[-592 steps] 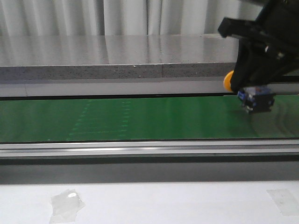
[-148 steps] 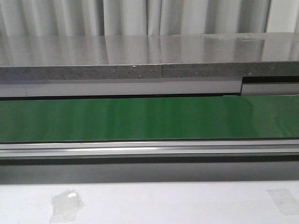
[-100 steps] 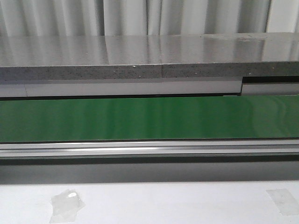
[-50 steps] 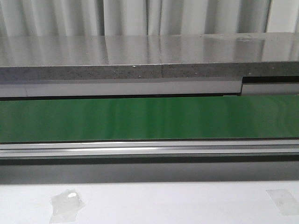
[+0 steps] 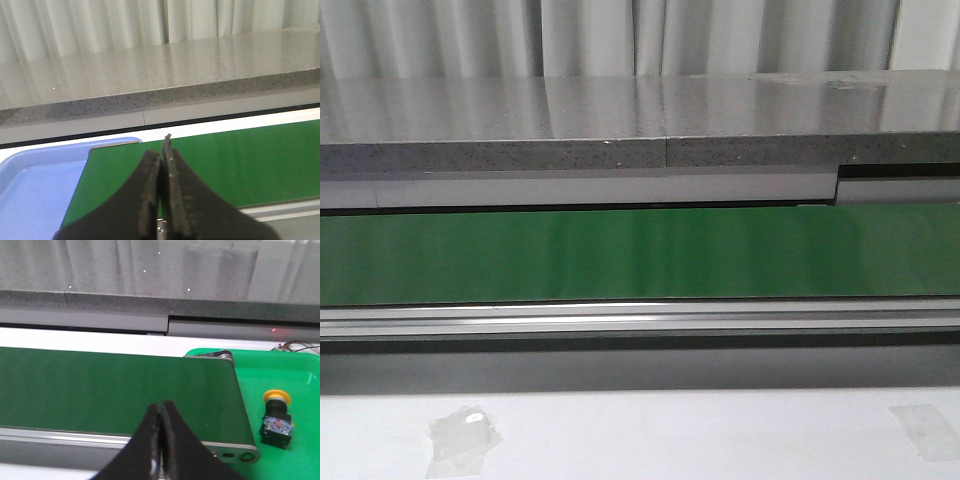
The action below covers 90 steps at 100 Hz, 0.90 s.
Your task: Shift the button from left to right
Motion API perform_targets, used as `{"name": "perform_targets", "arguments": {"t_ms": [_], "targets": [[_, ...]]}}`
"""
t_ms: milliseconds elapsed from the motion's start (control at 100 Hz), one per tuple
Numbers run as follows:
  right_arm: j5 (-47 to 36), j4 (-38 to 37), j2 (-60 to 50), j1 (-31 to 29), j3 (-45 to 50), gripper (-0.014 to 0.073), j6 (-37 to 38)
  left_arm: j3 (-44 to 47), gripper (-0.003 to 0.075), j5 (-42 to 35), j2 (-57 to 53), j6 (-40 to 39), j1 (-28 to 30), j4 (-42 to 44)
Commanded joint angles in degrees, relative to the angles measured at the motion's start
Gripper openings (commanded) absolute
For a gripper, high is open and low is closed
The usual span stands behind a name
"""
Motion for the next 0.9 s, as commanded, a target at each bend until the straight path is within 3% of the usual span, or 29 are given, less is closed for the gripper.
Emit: {"name": "perform_targets", "arguments": {"t_ms": [0, 320, 890], "targets": [[-8.29, -3.85, -4.21, 0.01, 2.34, -0.0068, 3.14, 2.43, -0.002, -4.42, -1.8, -0.35, 0.11, -0.54], [-15.71, -2.09, -8.66, 1.09, 11.38, -0.0068, 3.5, 2.43, -0.002, -4.42, -1.8, -0.35, 0.11, -0.54], [-14.45, -2.09, -8.66, 3.37, 11.3, -0.0068, 3.45, 2.43, -0.002, -4.42, -1.8, -0.35, 0.11, -0.54]]}}
